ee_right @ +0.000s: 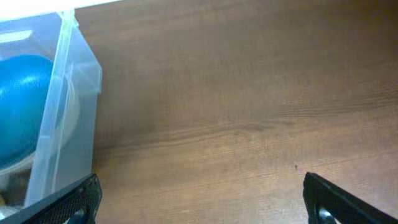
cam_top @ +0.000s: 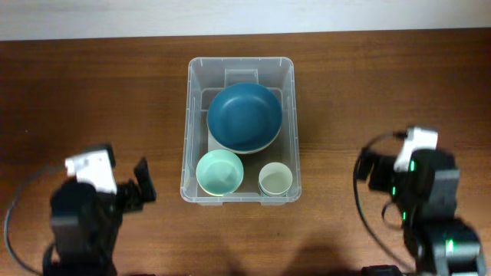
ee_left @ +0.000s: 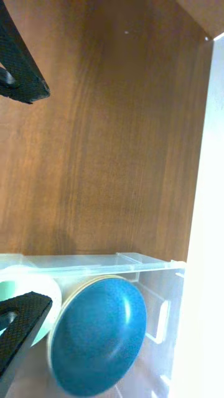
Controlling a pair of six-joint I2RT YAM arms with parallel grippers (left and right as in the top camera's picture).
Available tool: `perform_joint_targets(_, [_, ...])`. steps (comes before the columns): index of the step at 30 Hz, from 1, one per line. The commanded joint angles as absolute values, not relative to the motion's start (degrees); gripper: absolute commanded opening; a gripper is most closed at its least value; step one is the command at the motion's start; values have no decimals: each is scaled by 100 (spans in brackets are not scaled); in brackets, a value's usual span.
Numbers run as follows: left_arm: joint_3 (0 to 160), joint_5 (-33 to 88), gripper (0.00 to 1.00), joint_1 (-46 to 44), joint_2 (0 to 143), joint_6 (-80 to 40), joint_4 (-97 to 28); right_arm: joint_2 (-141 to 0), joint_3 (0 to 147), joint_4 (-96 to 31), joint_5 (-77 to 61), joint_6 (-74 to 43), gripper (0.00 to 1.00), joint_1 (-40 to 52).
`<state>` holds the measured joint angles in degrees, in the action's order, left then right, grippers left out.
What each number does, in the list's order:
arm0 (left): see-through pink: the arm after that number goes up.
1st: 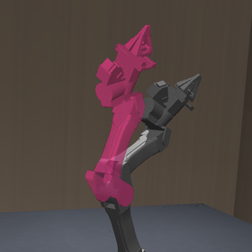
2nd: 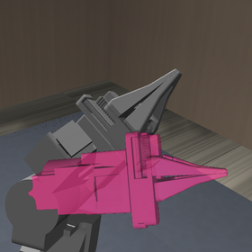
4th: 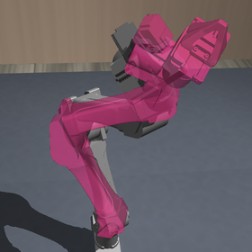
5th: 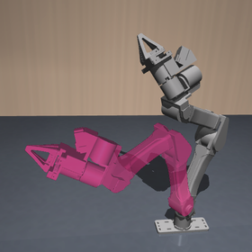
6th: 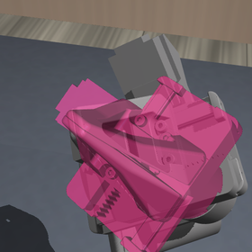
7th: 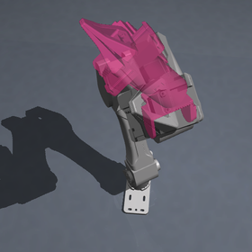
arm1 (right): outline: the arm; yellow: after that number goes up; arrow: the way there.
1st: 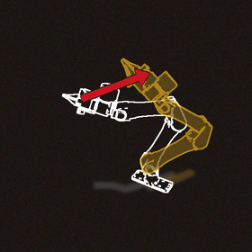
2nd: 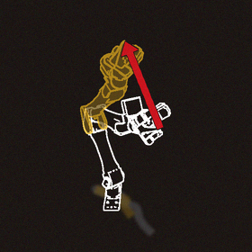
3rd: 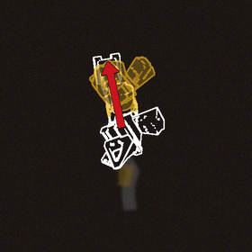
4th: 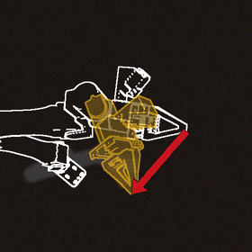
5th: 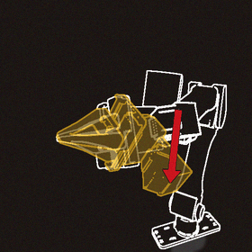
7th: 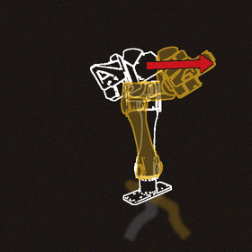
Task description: Pack container
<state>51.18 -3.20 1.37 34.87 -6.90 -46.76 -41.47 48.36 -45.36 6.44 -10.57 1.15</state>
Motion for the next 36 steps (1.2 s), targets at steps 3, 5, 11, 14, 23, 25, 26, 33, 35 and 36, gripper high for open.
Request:
perform_joint_targets(3, [4493,-235,99,165,2847,-939,-4888,-2823,3970,-4595,716,-1125,99,110])
perform_joint_targets(5, [4491,-237,99,167,2864,-937,-4984,-2655,3885,-4678,716,-1125,99,110])
perform_joint_targets(11, [4491,-237,99,167,2864,-937,-5046,-2624,3865,-4801,714,-1125,99,110])
perform_joint_targets(14, [4491,-235,99,167,2864,-937,-5048,-2624,3865,-4801,714,-1125,99,110])
perform_joint_targets(23, [4491,-237,100,167,2864,-937,-5063,-2624,3865,-4801,714,-1125,99,110])
perform_joint_targets(25, [4491,-237,100,165,2864,-937,-5063,-2624,3865,-4801,714,-1125,99,110])
perform_joint_targets(26, [4493,-235,99,167,2864,-937,-5065,-2624,3865,-4803,714,-1125,99,110])
perform_joint_targets(33, [4491,-237,100,165,2864,-937,-5063,-2121,3673,-4895,499,-1094,99,235])
perform_joint_targets(35, [4491,-235,100,167,2864,-937,-5063,-1680,3435,-4827,495,-943,99,419])
perform_joint_targets(36, [4491,-235,99,167,2864,-937,-5065,-1483,3323,-4788,493,-926,99,478])
